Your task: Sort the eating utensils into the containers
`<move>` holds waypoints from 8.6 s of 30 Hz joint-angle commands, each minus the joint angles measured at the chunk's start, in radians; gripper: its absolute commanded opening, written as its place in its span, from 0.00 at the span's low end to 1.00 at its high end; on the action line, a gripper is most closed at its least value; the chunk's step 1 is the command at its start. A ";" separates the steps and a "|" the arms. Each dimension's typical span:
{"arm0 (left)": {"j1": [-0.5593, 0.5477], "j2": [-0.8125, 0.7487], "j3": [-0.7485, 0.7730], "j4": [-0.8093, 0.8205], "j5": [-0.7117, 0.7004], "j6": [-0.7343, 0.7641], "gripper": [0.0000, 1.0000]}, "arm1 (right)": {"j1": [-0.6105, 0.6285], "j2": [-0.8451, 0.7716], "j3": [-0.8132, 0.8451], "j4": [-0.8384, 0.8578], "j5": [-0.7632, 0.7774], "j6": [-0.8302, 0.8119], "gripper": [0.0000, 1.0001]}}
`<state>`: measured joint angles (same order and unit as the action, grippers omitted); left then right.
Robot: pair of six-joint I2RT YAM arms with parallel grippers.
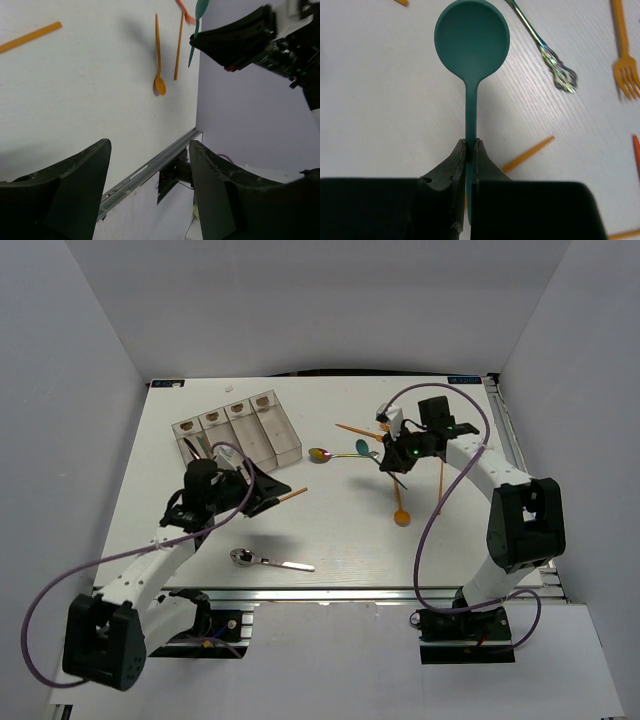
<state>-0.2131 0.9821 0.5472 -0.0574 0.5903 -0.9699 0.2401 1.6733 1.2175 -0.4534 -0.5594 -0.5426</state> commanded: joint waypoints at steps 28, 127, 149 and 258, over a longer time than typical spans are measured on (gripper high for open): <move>-0.328 0.543 0.416 0.266 -0.156 -0.009 0.59 | 0.163 -0.043 0.017 0.190 -0.355 0.437 0.00; 0.284 0.869 1.005 -0.481 -0.417 0.689 0.01 | 0.050 0.017 0.182 -0.241 -0.339 -0.120 0.89; 0.284 0.750 0.961 -0.524 -0.435 0.672 0.56 | 0.033 0.002 0.249 -0.337 -0.208 -0.266 0.89; -0.284 0.819 0.689 -0.441 -0.458 1.185 0.73 | 0.001 -0.057 0.254 -0.355 -0.244 -0.445 0.89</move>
<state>-0.4934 1.8233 1.1980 -0.5198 0.1448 0.2188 0.2481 1.6463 1.4784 -0.8162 -0.7879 -0.9791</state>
